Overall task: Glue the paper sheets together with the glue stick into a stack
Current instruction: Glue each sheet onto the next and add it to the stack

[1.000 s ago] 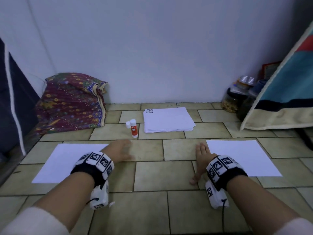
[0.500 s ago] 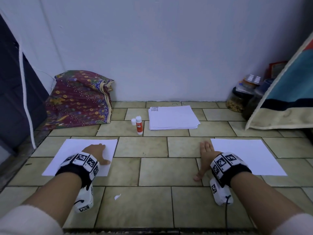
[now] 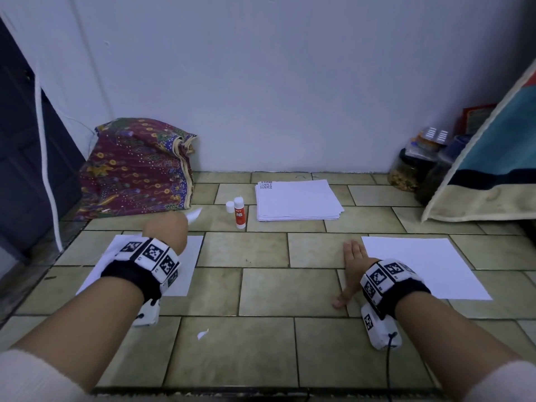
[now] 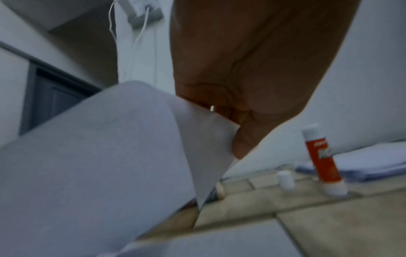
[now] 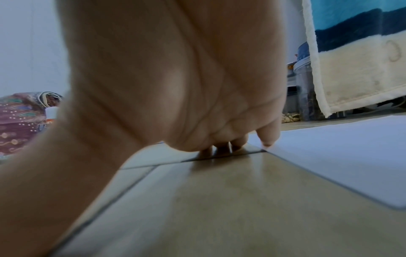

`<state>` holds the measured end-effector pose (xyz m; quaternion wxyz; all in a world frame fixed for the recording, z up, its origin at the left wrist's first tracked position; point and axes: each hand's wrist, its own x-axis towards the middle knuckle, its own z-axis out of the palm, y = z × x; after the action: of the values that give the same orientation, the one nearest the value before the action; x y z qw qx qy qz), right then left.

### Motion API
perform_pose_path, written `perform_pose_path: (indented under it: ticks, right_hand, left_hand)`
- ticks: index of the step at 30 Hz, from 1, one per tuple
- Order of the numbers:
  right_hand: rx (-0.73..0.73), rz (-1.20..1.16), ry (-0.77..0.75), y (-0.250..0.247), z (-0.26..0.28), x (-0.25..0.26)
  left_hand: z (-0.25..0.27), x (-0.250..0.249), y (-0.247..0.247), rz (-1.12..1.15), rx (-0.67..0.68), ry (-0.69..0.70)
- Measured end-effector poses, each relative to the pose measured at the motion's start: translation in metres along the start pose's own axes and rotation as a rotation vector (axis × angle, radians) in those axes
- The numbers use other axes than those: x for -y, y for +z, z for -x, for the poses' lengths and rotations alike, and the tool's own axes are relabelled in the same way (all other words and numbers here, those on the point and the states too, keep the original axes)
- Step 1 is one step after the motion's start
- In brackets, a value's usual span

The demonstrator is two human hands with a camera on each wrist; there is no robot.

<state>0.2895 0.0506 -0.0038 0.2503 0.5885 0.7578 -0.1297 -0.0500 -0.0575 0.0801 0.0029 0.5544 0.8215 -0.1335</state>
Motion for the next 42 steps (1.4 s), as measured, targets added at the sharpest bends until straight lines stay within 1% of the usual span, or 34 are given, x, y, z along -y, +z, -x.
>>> perform_pose_path:
  ticks: [2,3,5,7,9,10,14,17,18,21,22,24,26,28,30,31,33,35,40,42]
  right_hand:
    - [-0.008,-0.004,-0.002,0.001,0.000,0.000]
    - [-0.013,-0.005,-0.002,0.002,-0.001,0.000]
    - [-0.018,-0.006,-0.003,0.002,-0.002,0.000]
    - [-0.016,-0.006,-0.004,0.002,-0.004,0.001]
    - [-0.009,0.000,0.005,0.001,-0.005,0.002]
    - [-0.010,0.008,0.009,0.001,-0.006,0.002]
    - [-0.031,0.036,0.015,0.000,-0.008,0.003]
    - [-0.025,0.038,0.004,-0.001,-0.006,0.001]
    - [-0.021,0.030,-0.002,-0.004,-0.005,0.001]
    - [0.001,-0.007,-0.003,-0.021,-0.002,0.001]
    - [-0.018,-0.005,-0.004,-0.029,-0.001,0.003]
    - [-0.104,-0.027,-0.033,-0.045,-0.001,0.007]
    - [-0.215,-0.152,-0.079,-0.057,-0.004,0.017]
    - [-0.293,-0.331,-0.156,-0.067,-0.009,0.032]
    - [-0.321,-0.493,-0.261,-0.075,-0.014,0.054]
    - [-0.324,-0.545,-0.309,-0.080,-0.018,0.065]
    - [-0.329,-0.585,-0.384,-0.087,-0.027,0.090]
    - [-0.325,-0.635,-0.420,-0.094,-0.037,0.114]
    - [-0.283,-0.805,-0.441,-0.107,-0.057,0.161]
    - [-0.278,-0.745,-0.453,-0.111,-0.063,0.172]
  left_hand:
    - [0.007,-0.016,-0.019,-0.022,0.010,-0.010]
    - [0.012,-0.027,-0.028,-0.037,0.022,0.008]
    - [0.022,-0.055,-0.037,-0.056,0.012,0.081]
    - [0.033,-0.091,-0.040,-0.038,-0.011,0.198]
    - [0.039,-0.126,-0.032,-0.006,-0.009,0.312]
    - [0.039,-0.140,-0.027,0.030,0.030,0.341]
    - [0.031,-0.175,0.002,0.153,0.148,0.373]
    - [0.024,-0.177,0.017,0.207,0.239,0.345]
    - [0.020,-0.173,0.021,0.205,0.258,0.359]
    - [0.011,-0.157,0.026,0.137,0.288,0.459]
    - [0.008,-0.152,0.027,0.103,0.291,0.495]
    - [0.004,-0.142,0.030,0.060,0.276,0.549]
    - [0.002,-0.136,0.035,0.072,0.227,0.557]
    - [0.000,-0.131,0.041,0.092,0.225,0.504]
    - [-0.003,-0.123,0.050,0.104,0.294,0.408]
    - [-0.006,-0.119,0.056,0.118,0.338,0.372]
    - [-0.013,-0.113,0.069,0.143,0.388,0.349]
    - [-0.016,-0.111,0.074,0.140,0.390,0.353]
    - [-0.017,-0.111,0.078,0.135,0.390,0.358]
    - [-0.016,-0.111,0.079,0.127,0.376,0.358]
